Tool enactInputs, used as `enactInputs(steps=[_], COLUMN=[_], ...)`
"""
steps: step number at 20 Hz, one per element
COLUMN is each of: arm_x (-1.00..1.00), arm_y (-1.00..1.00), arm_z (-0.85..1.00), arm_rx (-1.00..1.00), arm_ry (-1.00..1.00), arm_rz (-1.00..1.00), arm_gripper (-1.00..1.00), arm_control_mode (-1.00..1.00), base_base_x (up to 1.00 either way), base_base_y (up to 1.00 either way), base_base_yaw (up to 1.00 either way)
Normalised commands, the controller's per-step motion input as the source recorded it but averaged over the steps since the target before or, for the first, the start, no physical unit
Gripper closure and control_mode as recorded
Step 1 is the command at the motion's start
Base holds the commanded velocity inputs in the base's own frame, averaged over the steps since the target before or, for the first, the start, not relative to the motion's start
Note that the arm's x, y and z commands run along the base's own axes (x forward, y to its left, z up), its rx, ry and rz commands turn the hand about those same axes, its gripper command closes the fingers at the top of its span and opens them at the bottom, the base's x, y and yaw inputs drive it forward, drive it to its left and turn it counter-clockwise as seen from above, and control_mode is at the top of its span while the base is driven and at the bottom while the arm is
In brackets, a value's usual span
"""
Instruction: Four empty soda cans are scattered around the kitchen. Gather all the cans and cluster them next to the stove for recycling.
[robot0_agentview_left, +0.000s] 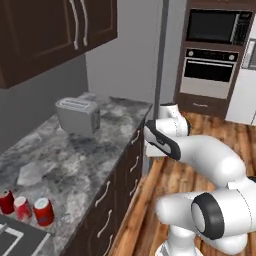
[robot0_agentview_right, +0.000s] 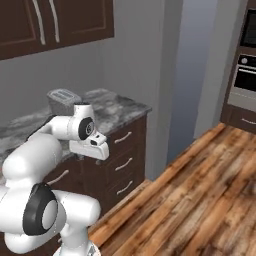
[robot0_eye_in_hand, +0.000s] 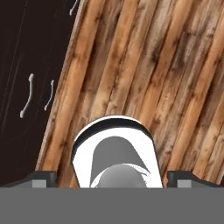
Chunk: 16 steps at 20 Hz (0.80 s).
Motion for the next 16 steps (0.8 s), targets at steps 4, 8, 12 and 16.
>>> enactInputs(steps=[4,8,12,16], arm_x=[0.00,0.00,0.00,0.00], arm_y=[0.00,0.00,0.00,0.00], arm_z=[0.00,0.00,0.00,0.00], arm_rx=[0.00,0.00,0.00,0.00], arm_ry=[0.00,0.00,0.00,0.00], arm_rz=[0.00,0.00,0.00,0.00], arm_gripper=[-1.00,-1.00,-1.00,-1.00], arm_control_mode=[1.00,1.00,1.00,1.00], base_base_x=[0.00,0.00,0.00,0.00], base_base_y=[0.00,0.00,0.00,-0.01], base_base_yaw=[-0.50,-0.50,-0.50,-0.50])
